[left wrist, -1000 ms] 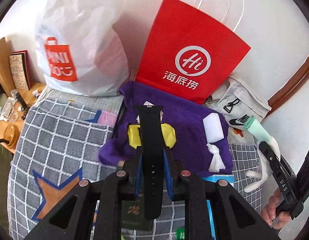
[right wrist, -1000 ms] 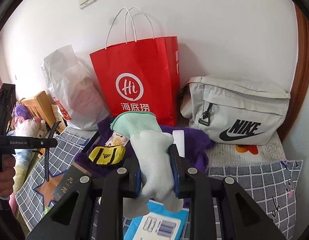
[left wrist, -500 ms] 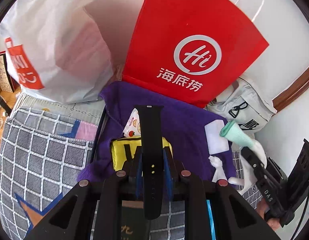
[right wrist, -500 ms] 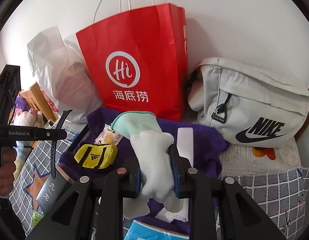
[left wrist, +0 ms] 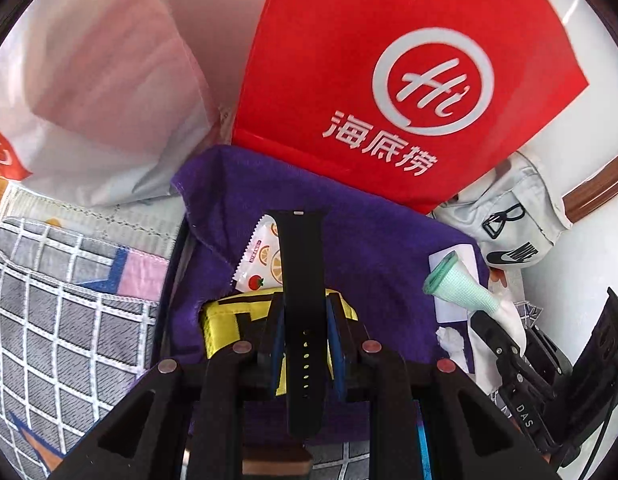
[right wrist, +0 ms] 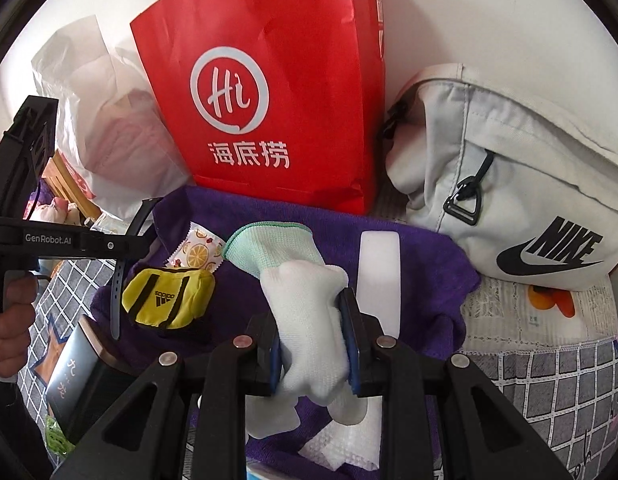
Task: Organize soft objects
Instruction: 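Carry the watch strap with the left tool while the right tool carries the glove to the towel, then open the left tool over the towel while the right tool releases the glove there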
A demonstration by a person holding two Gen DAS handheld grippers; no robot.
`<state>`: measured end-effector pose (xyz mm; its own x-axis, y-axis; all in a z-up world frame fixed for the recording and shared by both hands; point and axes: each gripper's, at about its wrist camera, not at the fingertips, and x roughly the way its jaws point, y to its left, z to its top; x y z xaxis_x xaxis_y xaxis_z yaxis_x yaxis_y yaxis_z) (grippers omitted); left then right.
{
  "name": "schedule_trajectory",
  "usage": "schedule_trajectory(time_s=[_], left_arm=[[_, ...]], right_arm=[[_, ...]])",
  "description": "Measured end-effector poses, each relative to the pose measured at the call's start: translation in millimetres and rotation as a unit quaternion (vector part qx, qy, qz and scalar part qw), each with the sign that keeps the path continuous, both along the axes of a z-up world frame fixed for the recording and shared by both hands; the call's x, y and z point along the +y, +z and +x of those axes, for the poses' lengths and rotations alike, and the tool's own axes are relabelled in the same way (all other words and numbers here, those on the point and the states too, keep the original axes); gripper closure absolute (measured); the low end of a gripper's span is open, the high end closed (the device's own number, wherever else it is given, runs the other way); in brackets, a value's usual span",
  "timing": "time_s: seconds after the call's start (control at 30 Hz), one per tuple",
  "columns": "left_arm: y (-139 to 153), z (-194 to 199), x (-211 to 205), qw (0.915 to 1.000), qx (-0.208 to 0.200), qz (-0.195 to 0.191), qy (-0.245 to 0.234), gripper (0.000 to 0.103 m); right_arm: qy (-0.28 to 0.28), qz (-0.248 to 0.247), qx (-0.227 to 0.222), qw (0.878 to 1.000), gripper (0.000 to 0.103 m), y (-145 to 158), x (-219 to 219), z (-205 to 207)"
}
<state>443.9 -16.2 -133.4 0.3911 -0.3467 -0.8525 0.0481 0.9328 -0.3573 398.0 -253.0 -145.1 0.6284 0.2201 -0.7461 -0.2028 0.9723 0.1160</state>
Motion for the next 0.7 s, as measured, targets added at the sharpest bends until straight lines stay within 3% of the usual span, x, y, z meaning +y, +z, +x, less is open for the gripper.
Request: schedule_trajectory(time_s=[0.47, 0.57, 0.6, 0.63, 0.7], left_arm=[[-30.1, 13.1, -14.6, 0.9989, 0.037, 0.022, -0.020, 0.084], [-28.9, 11.2, -16.6, 0.9984, 0.037, 0.035, -0.027, 0.083], [-27.7, 9.7, -15.8, 0.9984, 0.036, 0.035, -0.027, 0.082], [-26.0, 7.8, -14.3, 0.9983, 0.036, 0.038, -0.025, 0.074], [-21.3, 3.4, -10.6, 0.9984, 0.031, 0.045, -0.016, 0.065]], right_arm=[[0.004, -0.006, 0.030, 1.000, 0.070, -13.1, 1.5, 11.0], [0.012, -0.007, 0.027, 1.000, 0.059, -12.7, 6.4, 11.0], [0.014, -0.006, 0.025, 1.000, 0.050, -11.3, 7.5, 10.4], [0.015, -0.004, 0.022, 1.000, 0.042, -9.6, 8.8, 10.8], [0.020, 0.000, 0.015, 1.000, 0.038, -4.0, 11.6, 7.7]])
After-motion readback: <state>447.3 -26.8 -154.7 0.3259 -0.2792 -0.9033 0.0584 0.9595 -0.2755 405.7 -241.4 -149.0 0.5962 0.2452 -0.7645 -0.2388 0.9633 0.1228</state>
